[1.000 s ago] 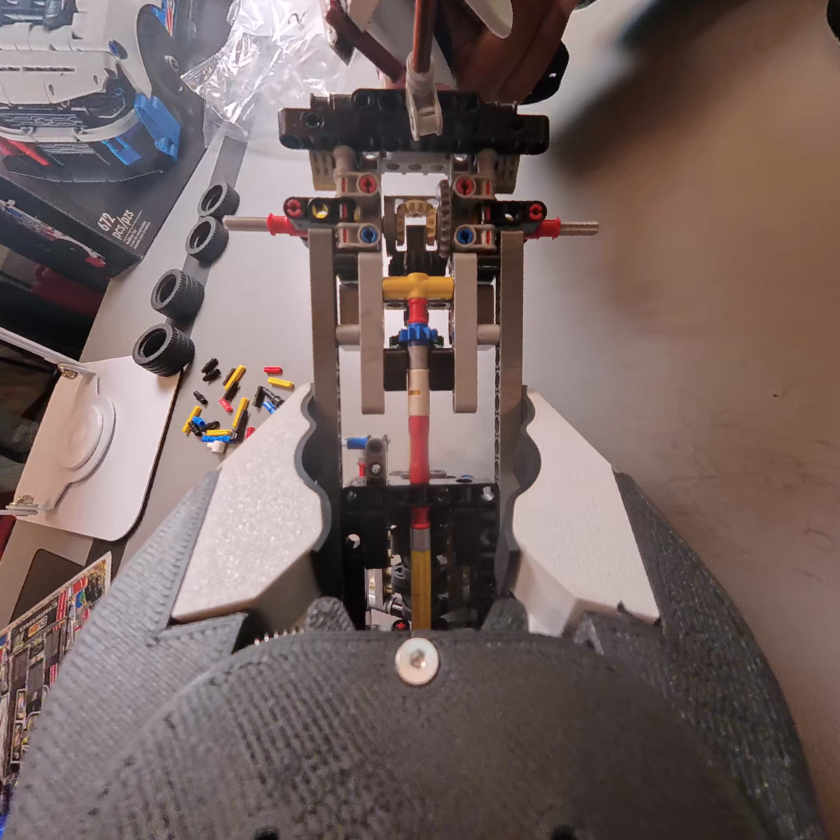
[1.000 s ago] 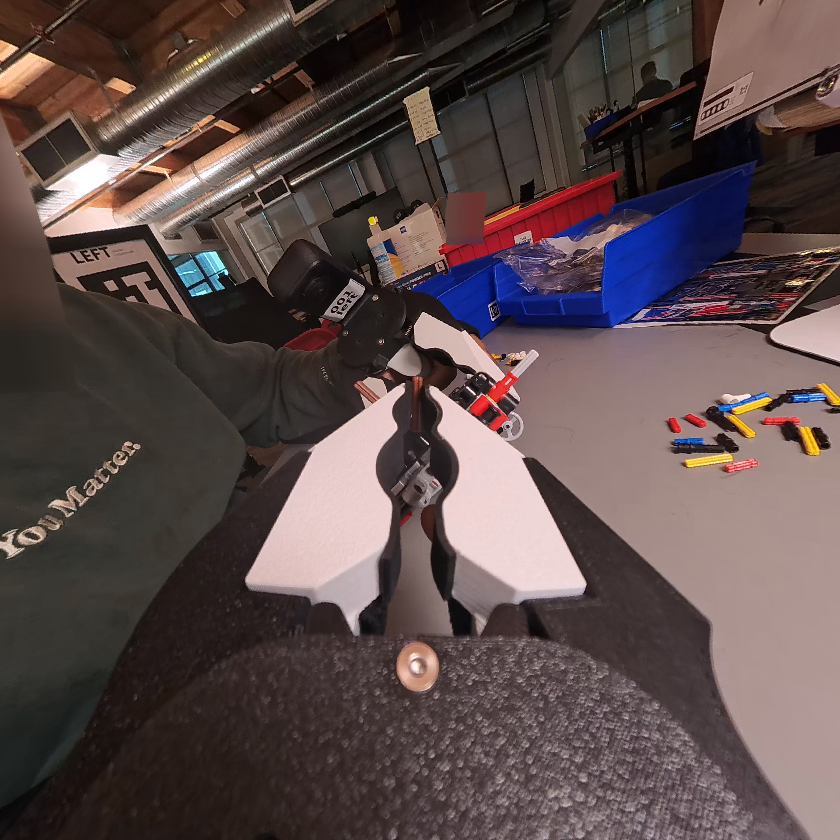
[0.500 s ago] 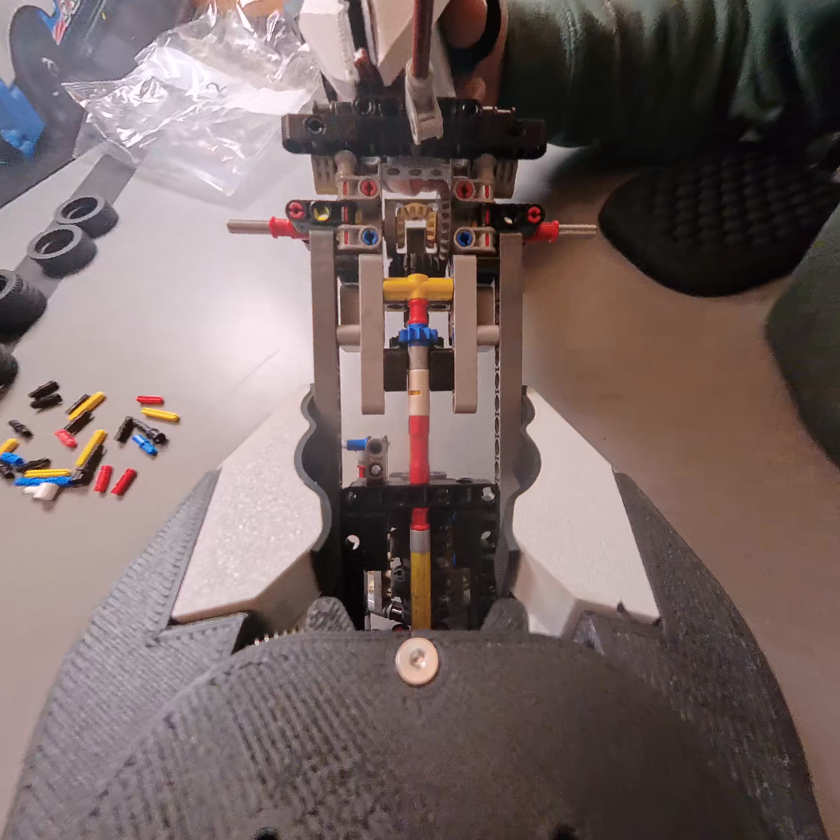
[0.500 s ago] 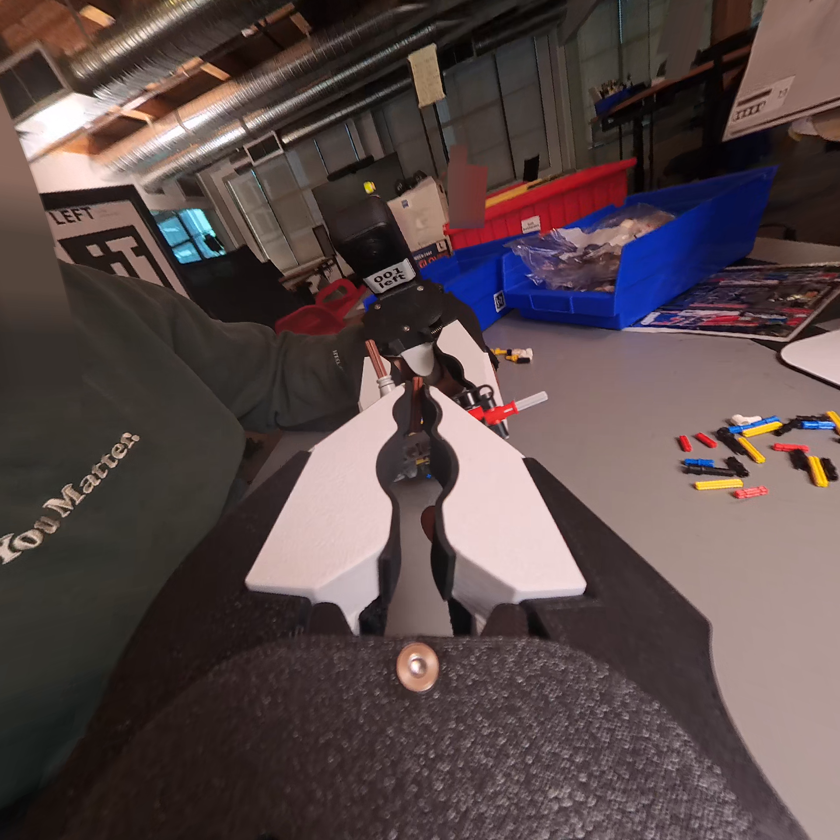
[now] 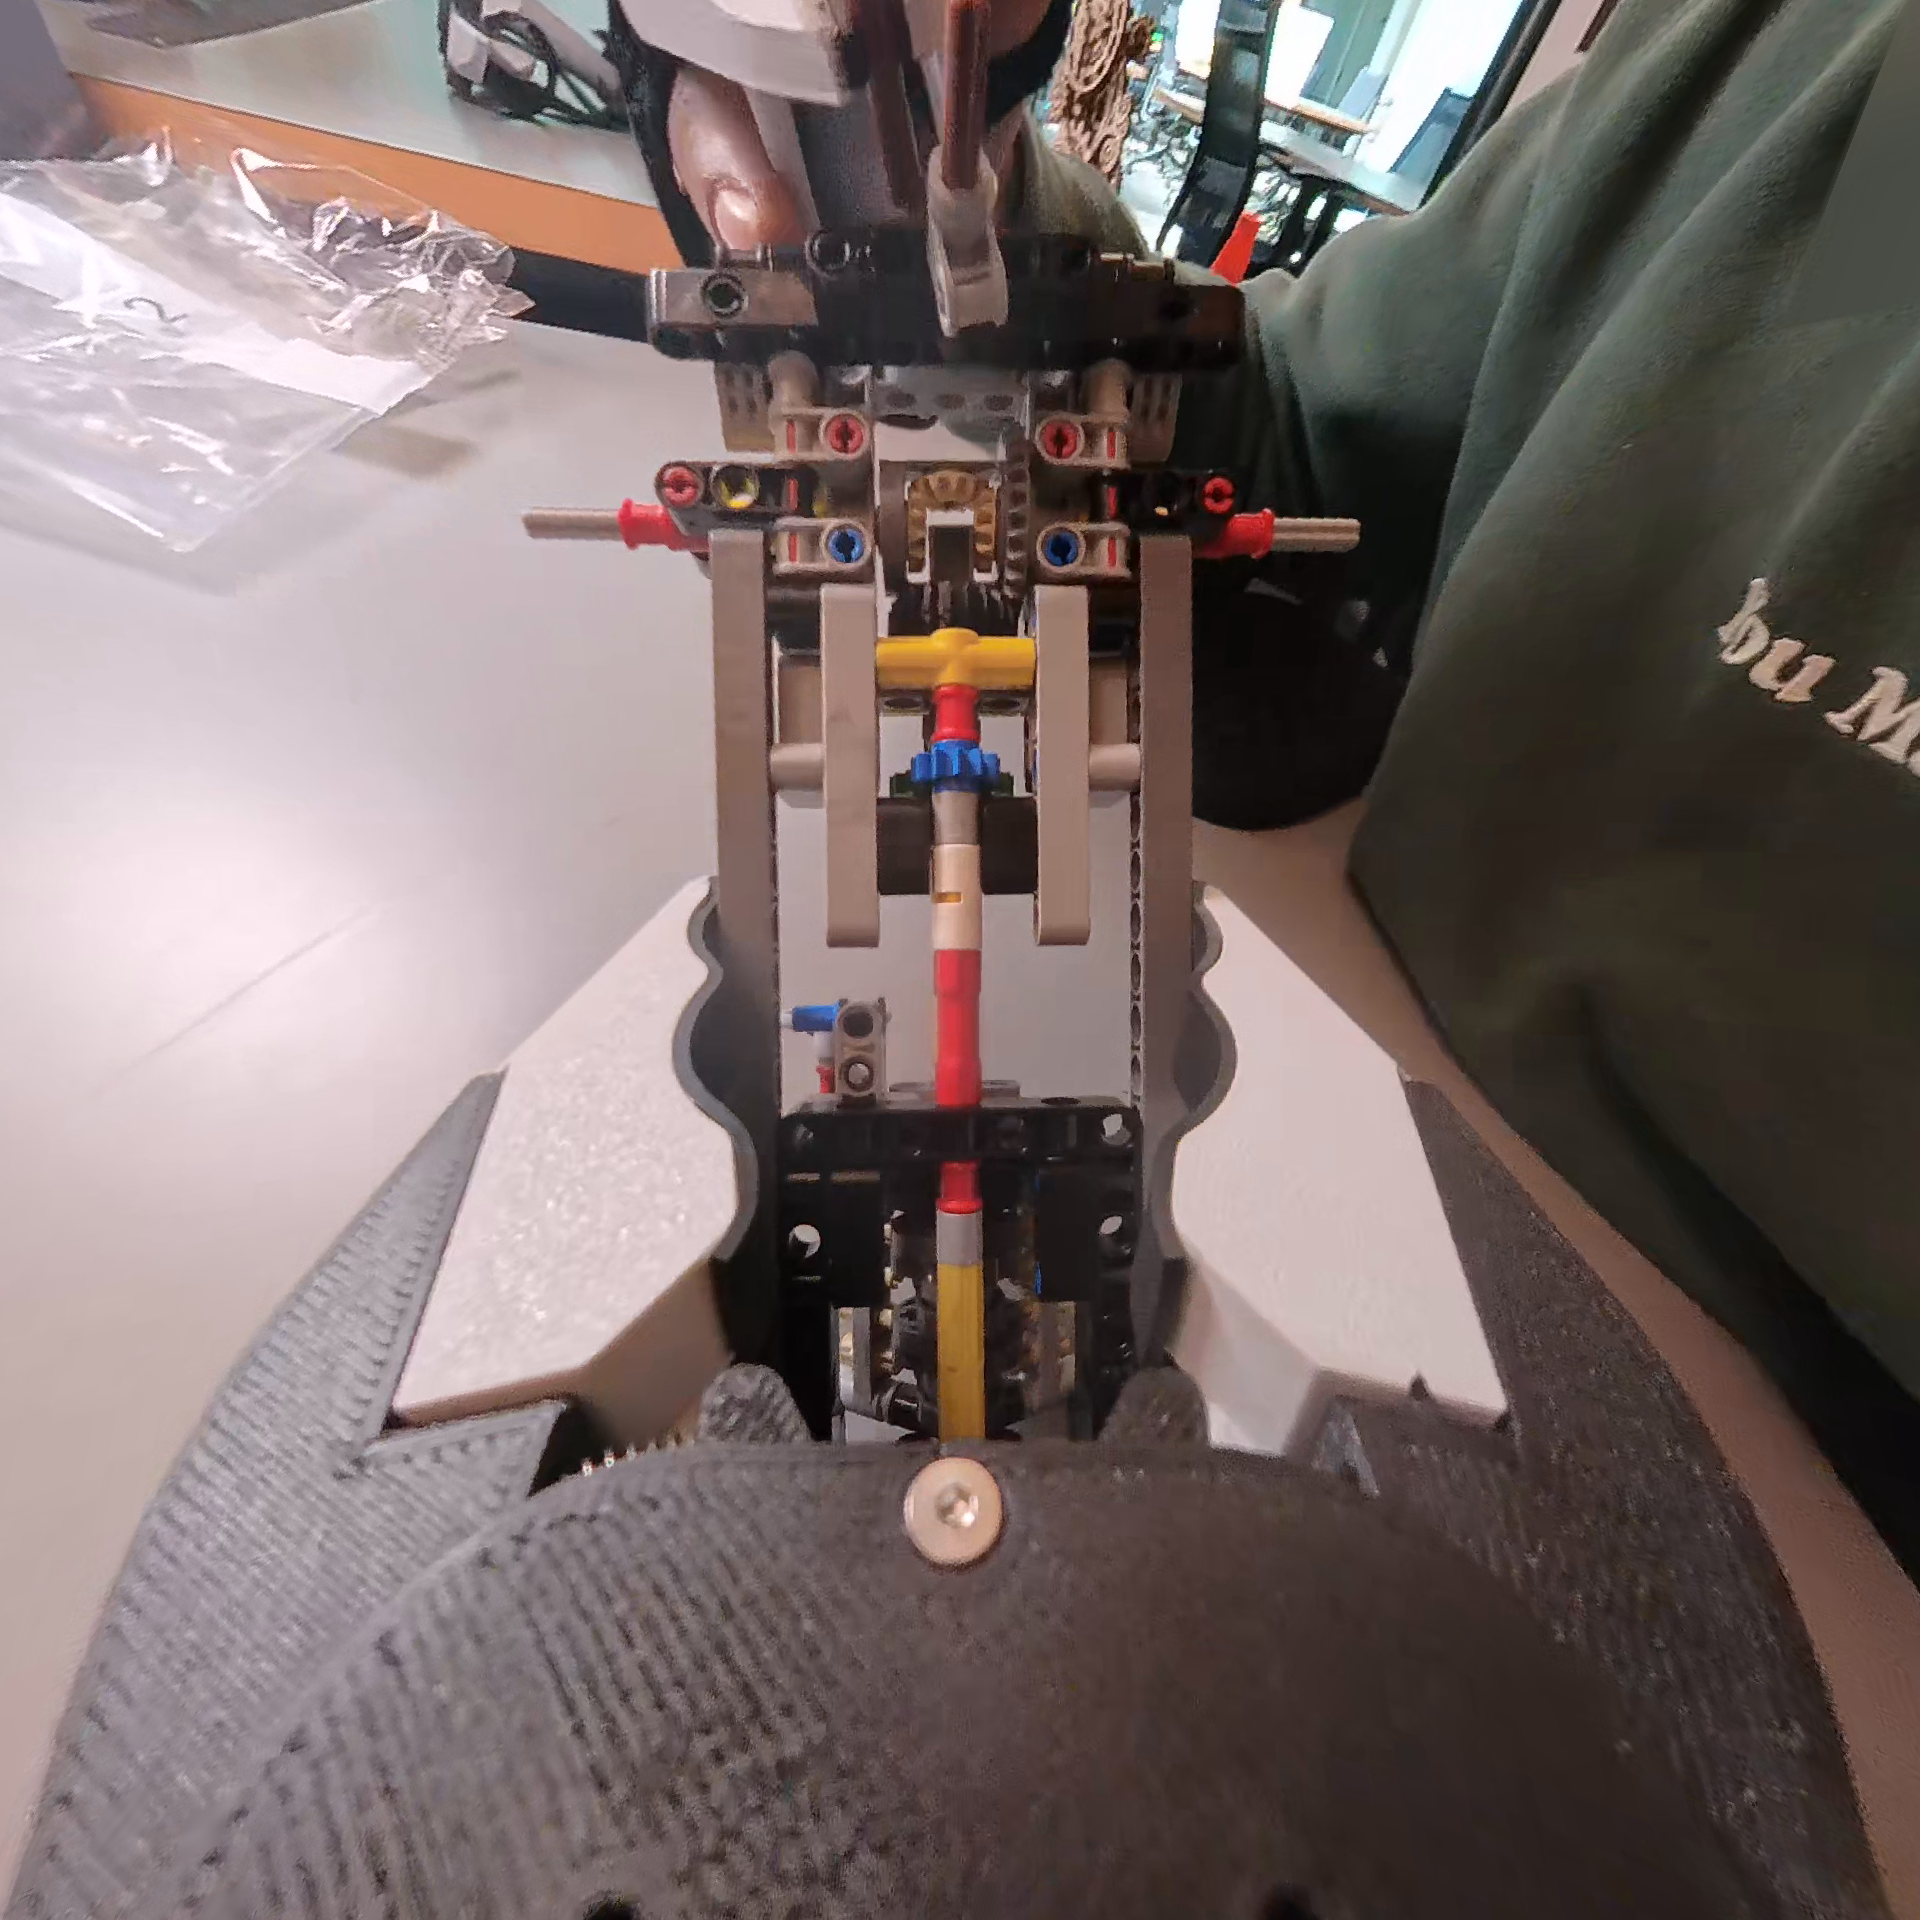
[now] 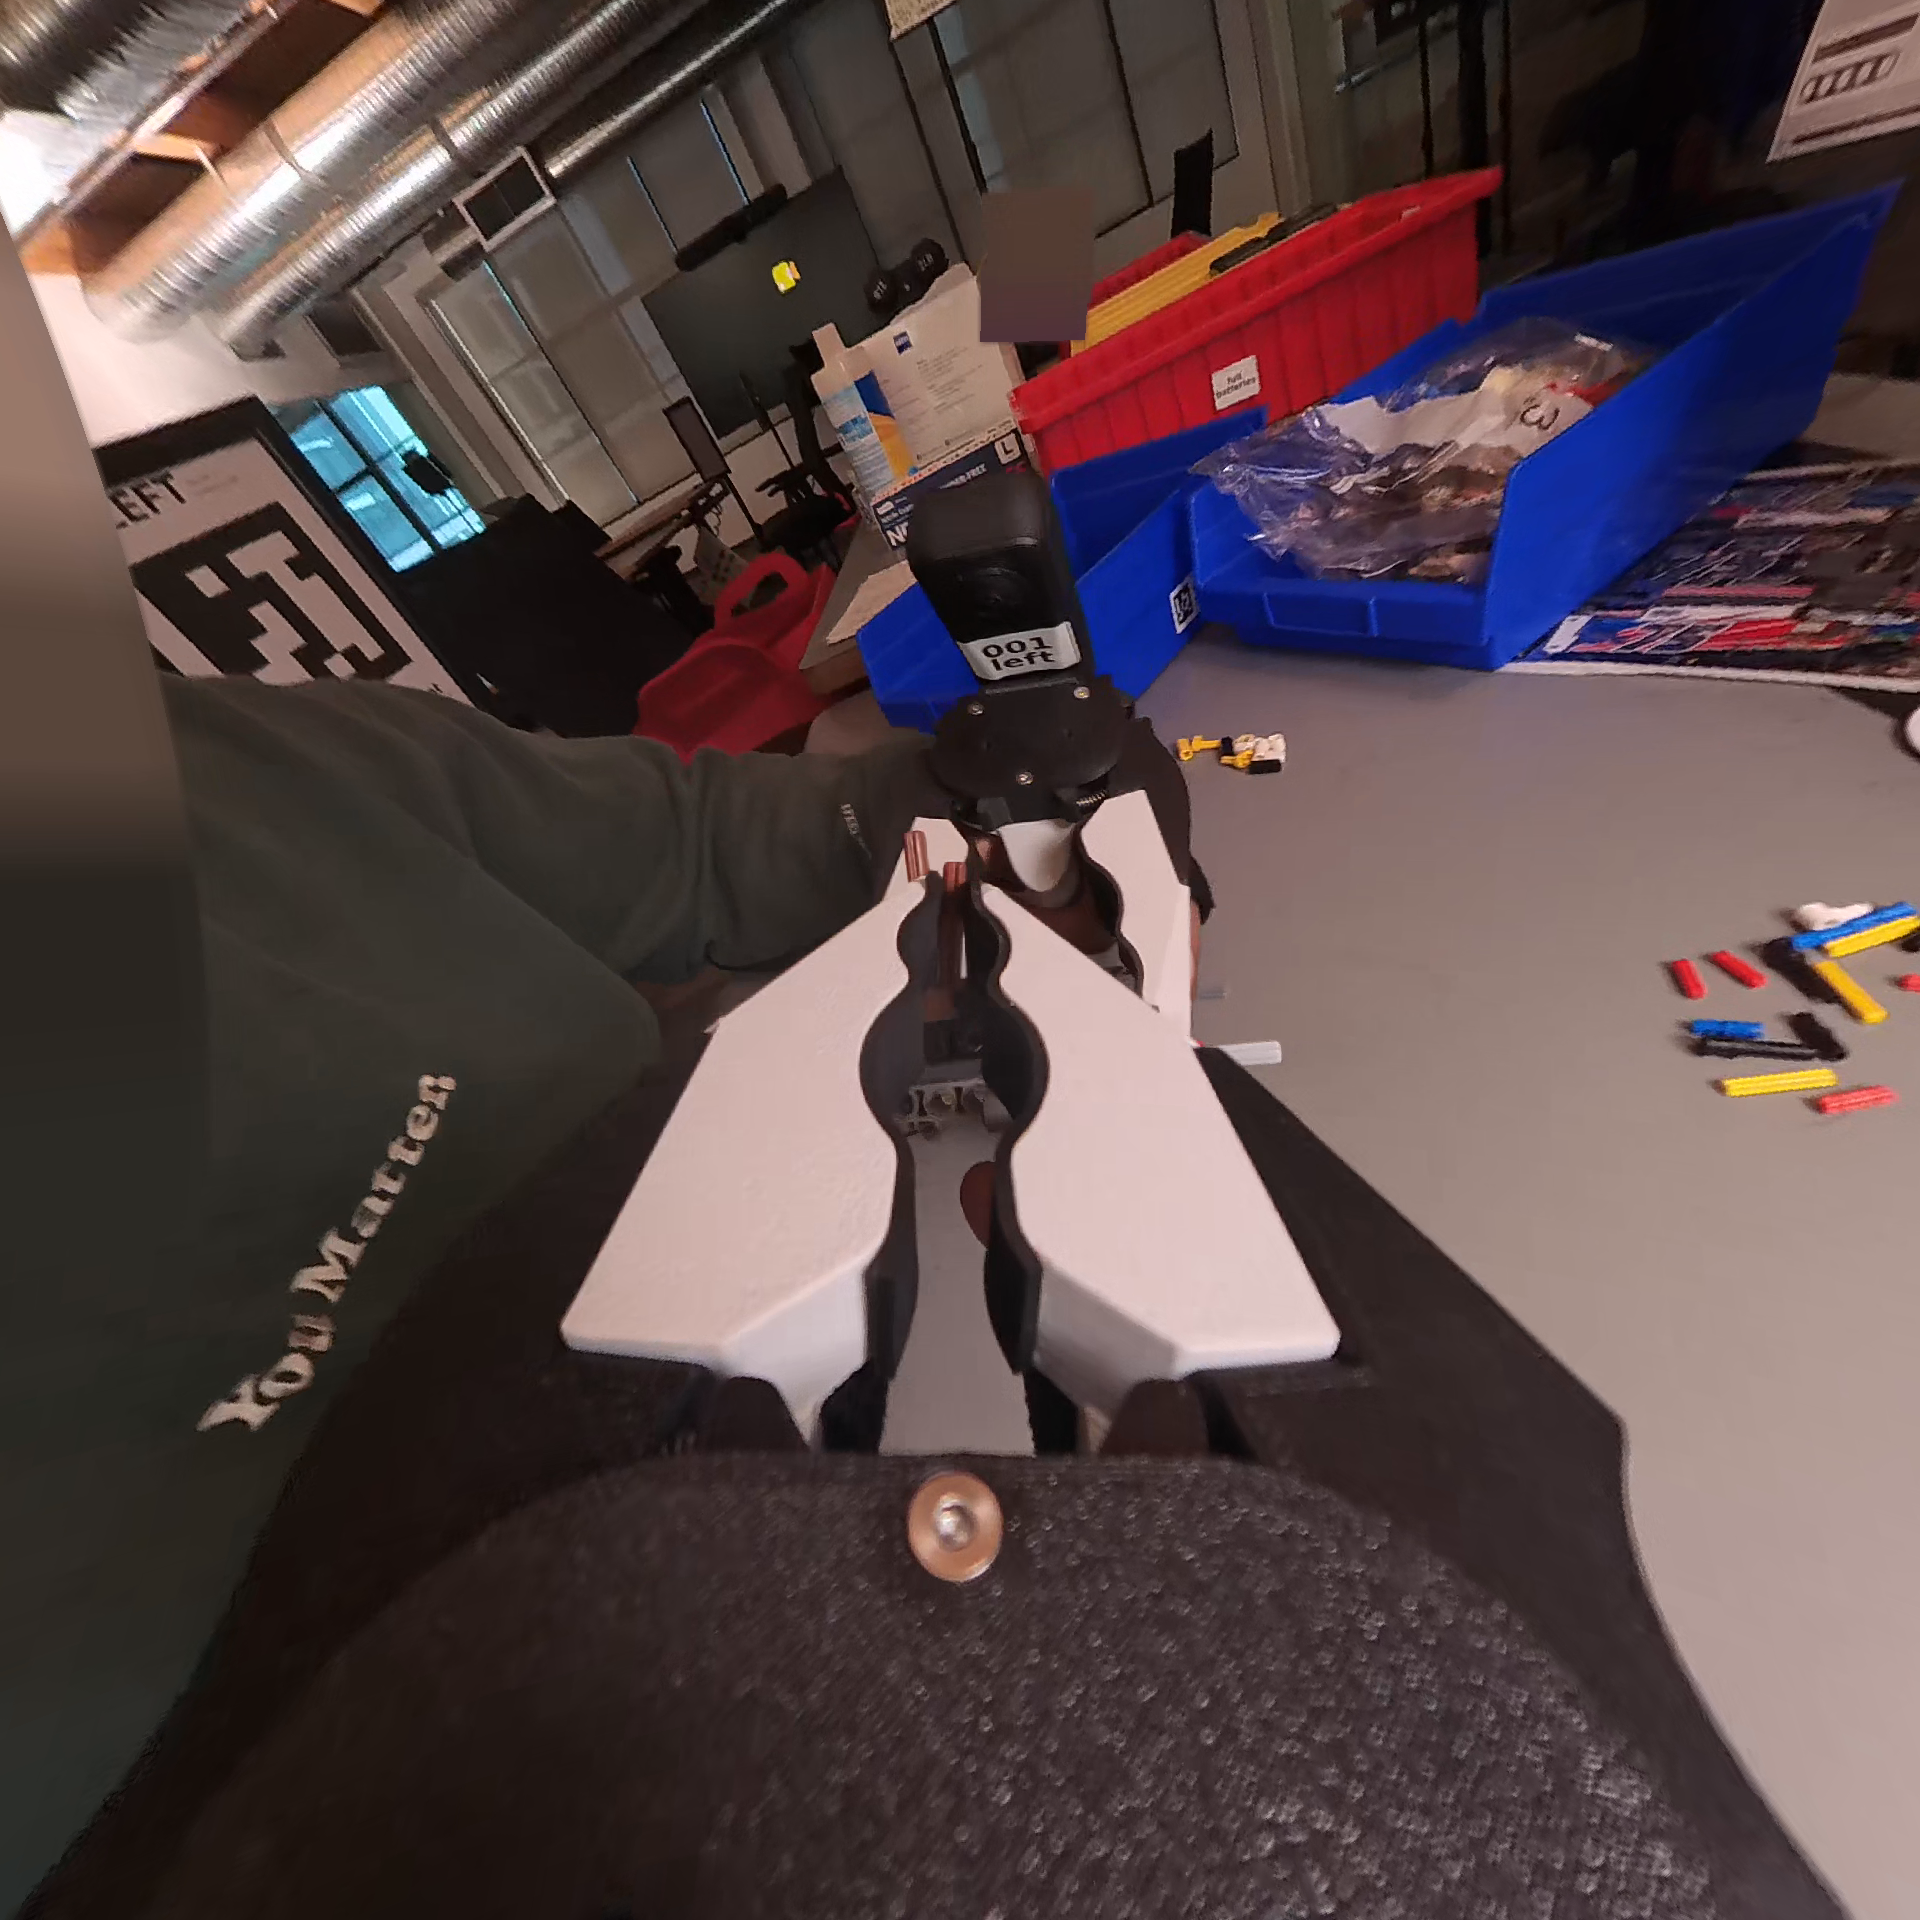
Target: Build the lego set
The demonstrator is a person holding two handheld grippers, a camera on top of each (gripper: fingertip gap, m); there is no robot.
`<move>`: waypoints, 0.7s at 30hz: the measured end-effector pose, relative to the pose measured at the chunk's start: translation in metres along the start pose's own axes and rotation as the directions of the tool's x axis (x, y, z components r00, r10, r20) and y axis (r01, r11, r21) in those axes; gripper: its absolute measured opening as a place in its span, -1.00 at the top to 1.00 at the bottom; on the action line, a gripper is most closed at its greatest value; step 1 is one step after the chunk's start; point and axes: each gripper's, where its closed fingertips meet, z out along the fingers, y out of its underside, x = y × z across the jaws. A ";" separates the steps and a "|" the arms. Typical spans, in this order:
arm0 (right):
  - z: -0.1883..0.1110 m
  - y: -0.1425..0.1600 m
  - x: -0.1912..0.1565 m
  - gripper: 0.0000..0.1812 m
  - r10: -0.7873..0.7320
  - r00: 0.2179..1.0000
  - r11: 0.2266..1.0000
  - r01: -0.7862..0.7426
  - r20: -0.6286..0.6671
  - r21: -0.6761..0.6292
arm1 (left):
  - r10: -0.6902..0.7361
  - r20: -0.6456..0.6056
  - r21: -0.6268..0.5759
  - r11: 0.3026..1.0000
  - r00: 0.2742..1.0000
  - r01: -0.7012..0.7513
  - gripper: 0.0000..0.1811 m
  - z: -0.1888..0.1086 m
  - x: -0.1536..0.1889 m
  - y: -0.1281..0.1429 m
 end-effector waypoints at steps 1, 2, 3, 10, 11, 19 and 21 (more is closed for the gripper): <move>0.000 -0.001 -0.002 1.00 0.017 1.000 1.000 -0.017 0.007 0.000 | -0.005 -0.018 0.011 1.000 1.000 0.006 0.06 0.000 0.003 -0.001; 0.001 -0.001 -0.004 1.00 0.025 1.000 1.000 -0.025 0.009 -0.008 | -0.011 -0.036 0.020 1.000 0.999 0.012 0.05 0.000 0.005 -0.002; 0.001 0.000 -0.006 1.00 0.023 1.000 1.000 -0.023 0.007 -0.019 | -0.016 -0.050 0.027 0.999 0.999 0.017 0.06 0.001 0.007 -0.003; 0.006 0.000 -0.013 1.00 0.030 0.999 0.998 -0.033 -0.045 -0.055 | -0.045 -0.097 0.067 0.996 0.994 0.052 0.06 0.000 0.011 -0.007; 0.006 0.000 -0.012 1.00 0.031 0.998 0.998 -0.034 -0.052 -0.055 | -0.046 -0.099 0.071 0.996 0.994 0.053 0.06 0.000 0.011 -0.007; 0.007 0.001 -0.013 1.00 0.031 0.998 0.998 -0.033 -0.049 -0.053 | -0.055 -0.117 0.081 0.995 0.992 0.065 0.06 0.000 0.013 -0.008; 0.007 0.001 -0.013 1.00 0.032 0.998 0.998 -0.034 -0.047 -0.053 | -0.059 -0.124 0.082 0.994 0.991 0.069 0.06 0.000 0.014 -0.008</move>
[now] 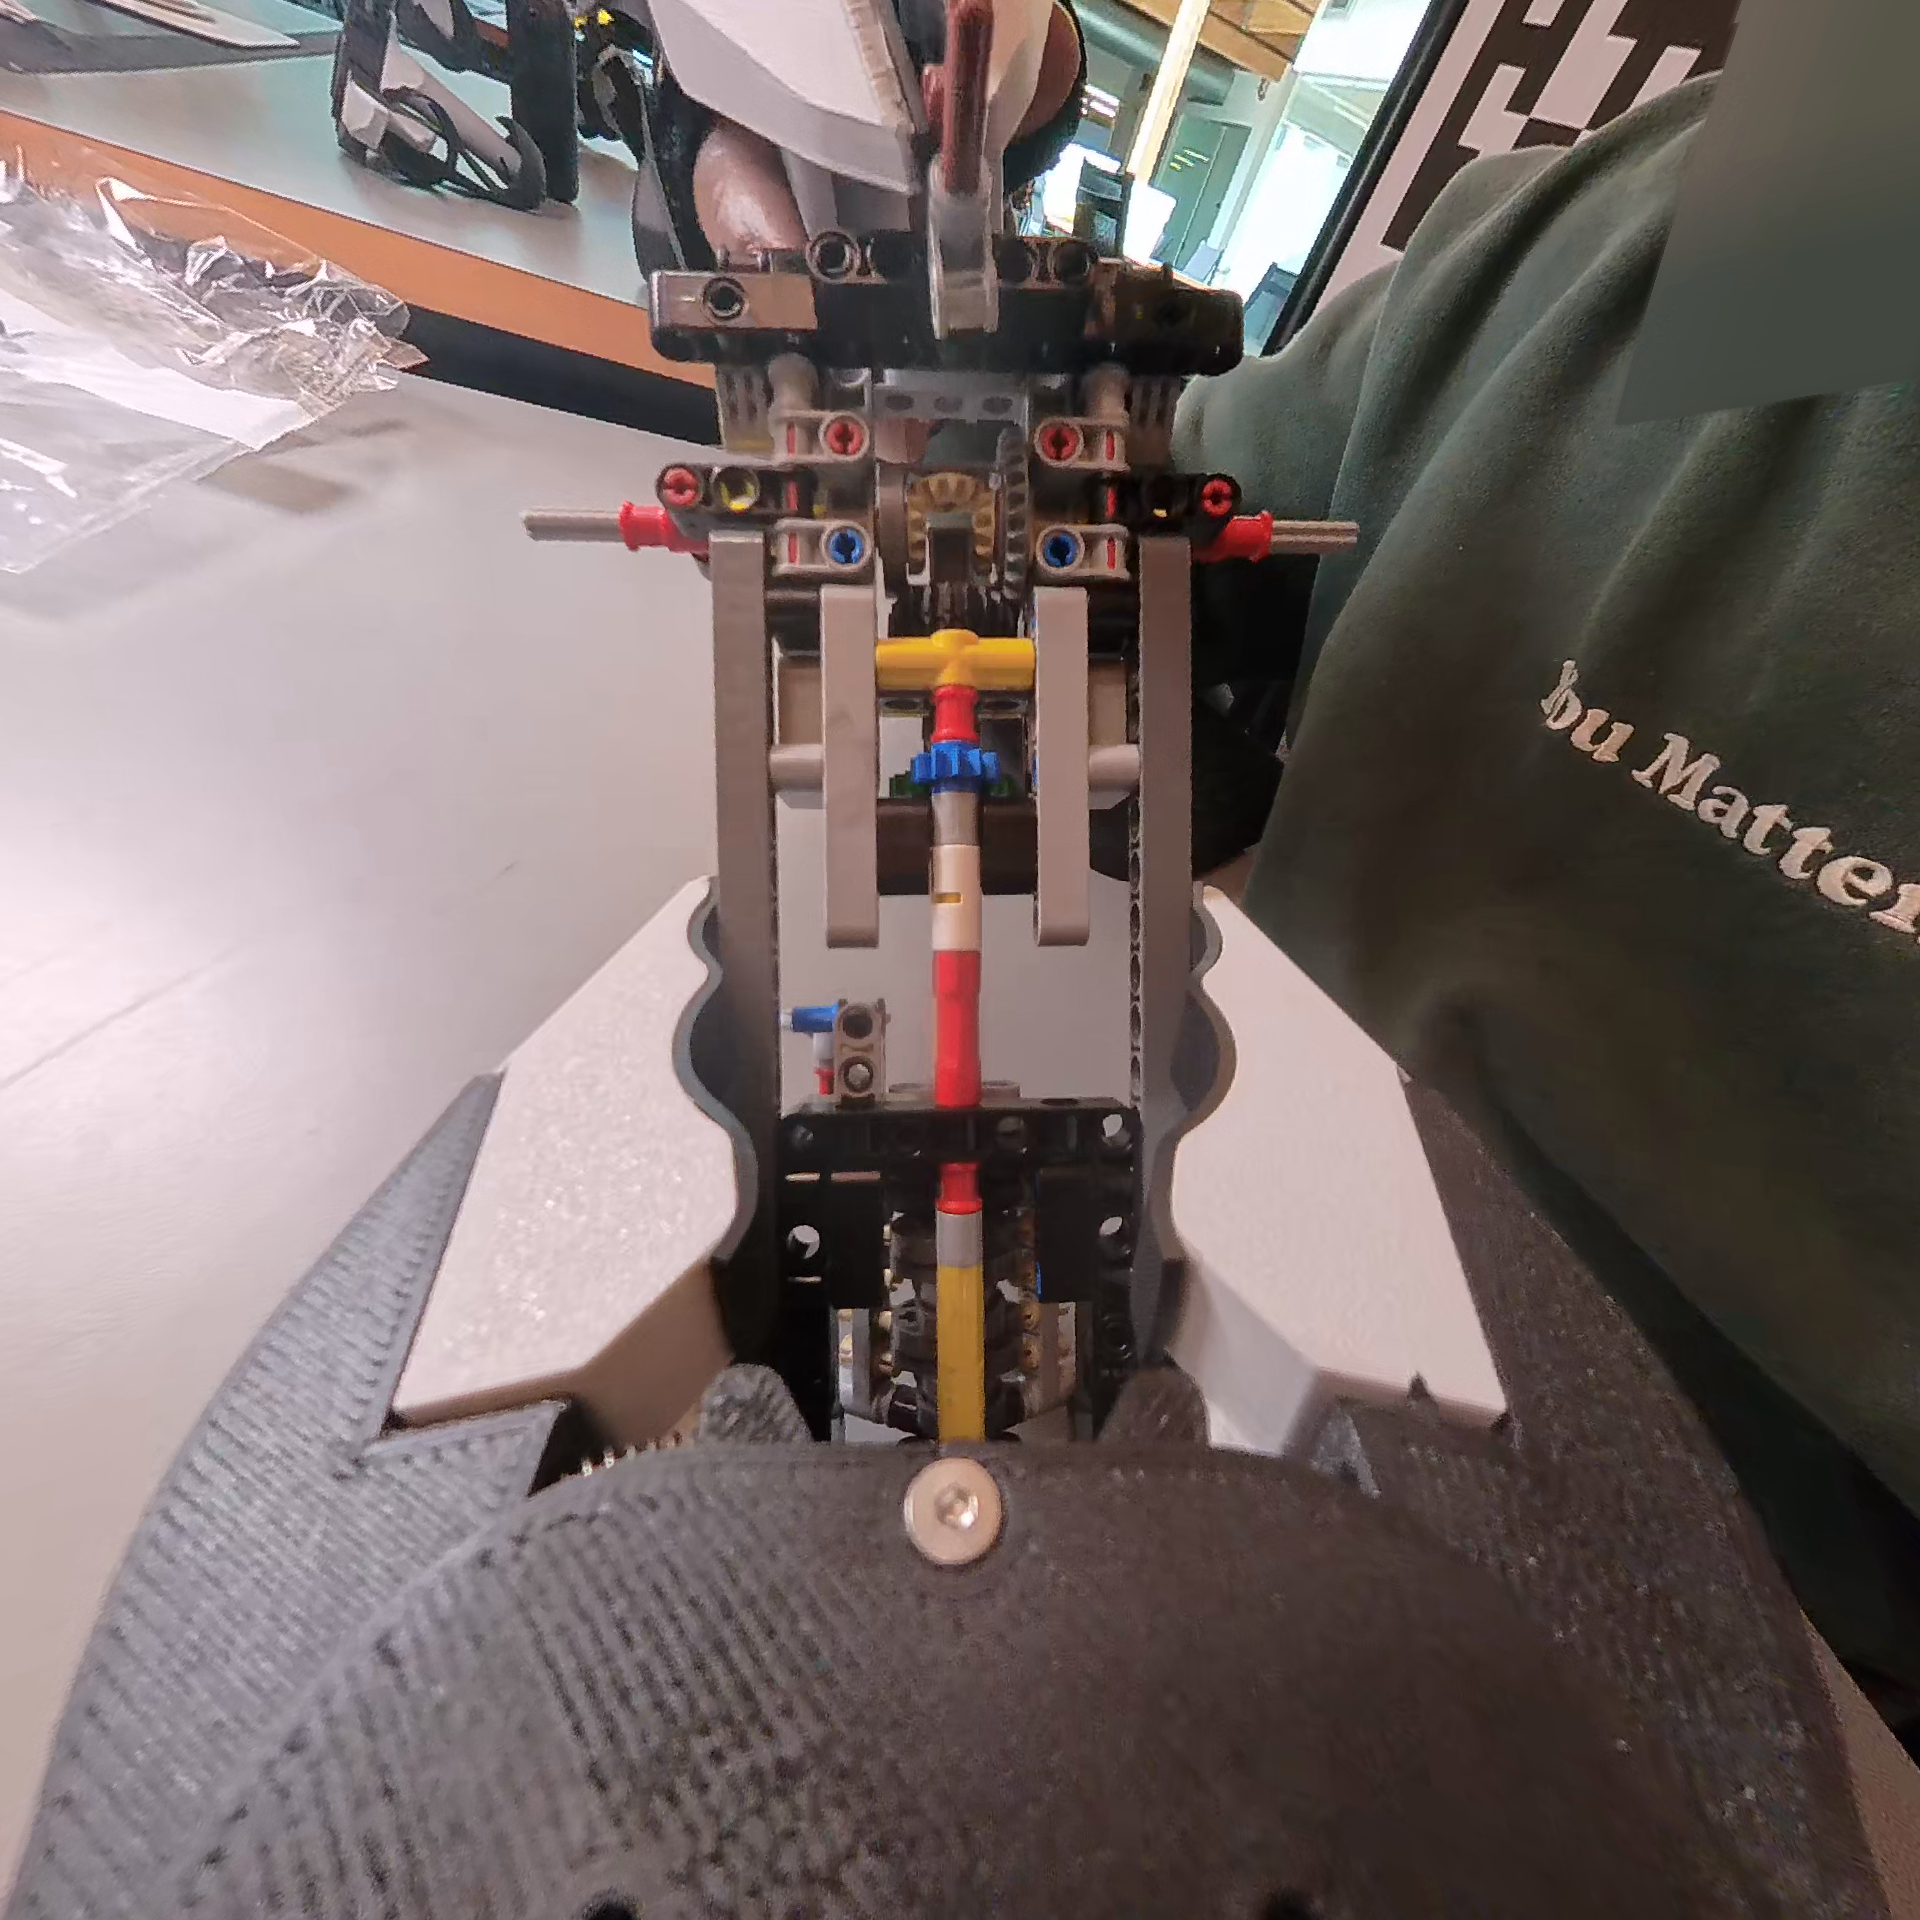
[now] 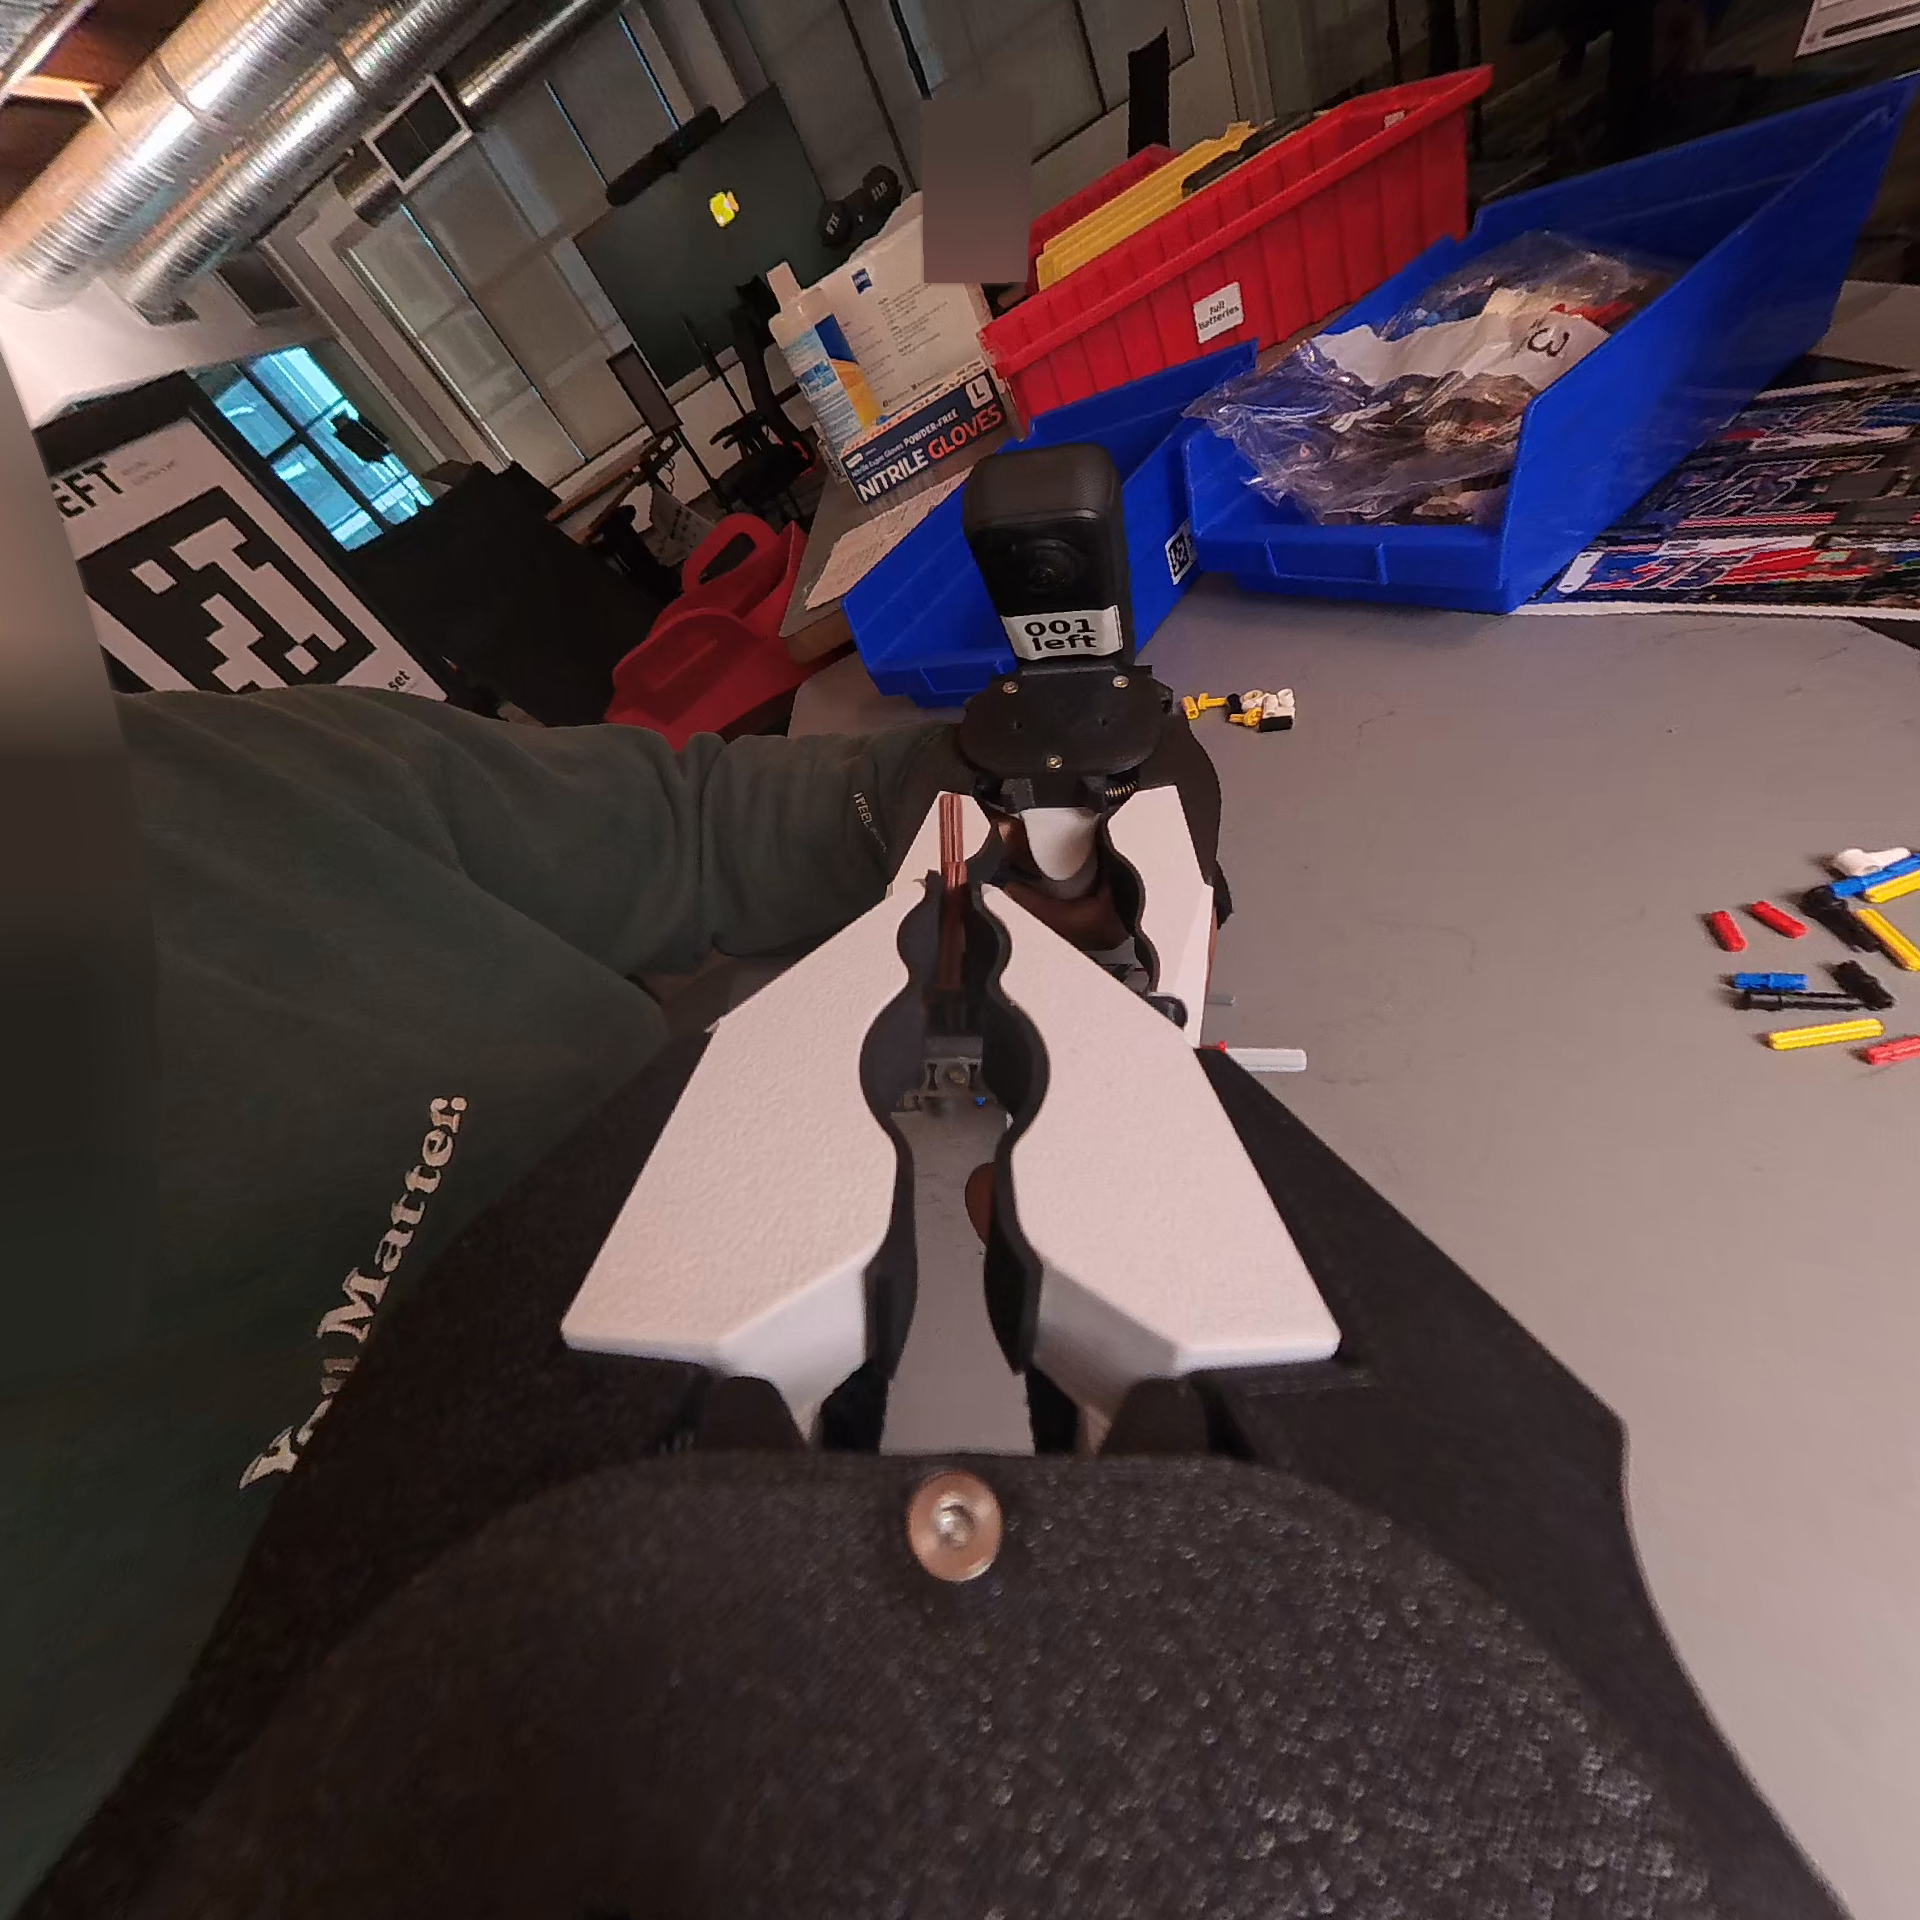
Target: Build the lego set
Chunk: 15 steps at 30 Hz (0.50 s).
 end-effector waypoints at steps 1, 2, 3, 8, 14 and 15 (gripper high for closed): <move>0.000 0.000 0.000 1.00 0.002 1.000 1.000 -0.002 0.003 0.001 | -0.001 -0.003 0.000 1.000 1.000 0.001 0.06 0.000 0.000 0.000; 0.000 0.000 0.000 1.00 0.004 1.000 1.000 -0.004 0.006 0.000 | -0.002 -0.006 0.000 1.000 1.000 0.002 0.06 0.000 0.001 0.000; 0.000 0.001 0.000 1.00 0.005 1.000 1.000 -0.005 0.006 0.000 | -0.003 -0.007 0.000 1.000 1.000 0.003 0.06 0.000 0.001 0.000; 0.000 0.001 0.001 1.00 0.020 1.000 1.000 -0.020 0.021 0.003 | -0.009 -0.013 0.003 1.000 1.000 0.009 0.06 0.000 0.001 0.000; 0.001 0.001 0.002 1.00 0.033 0.999 0.999 -0.034 0.035 0.016 | -0.018 -0.019 0.003 1.000 1.000 0.018 0.06 -0.002 0.002 0.000; 0.001 0.001 0.002 1.00 0.035 0.999 0.999 -0.035 0.037 0.018 | -0.019 -0.020 0.003 1.000 1.000 0.019 0.06 -0.002 0.002 0.000</move>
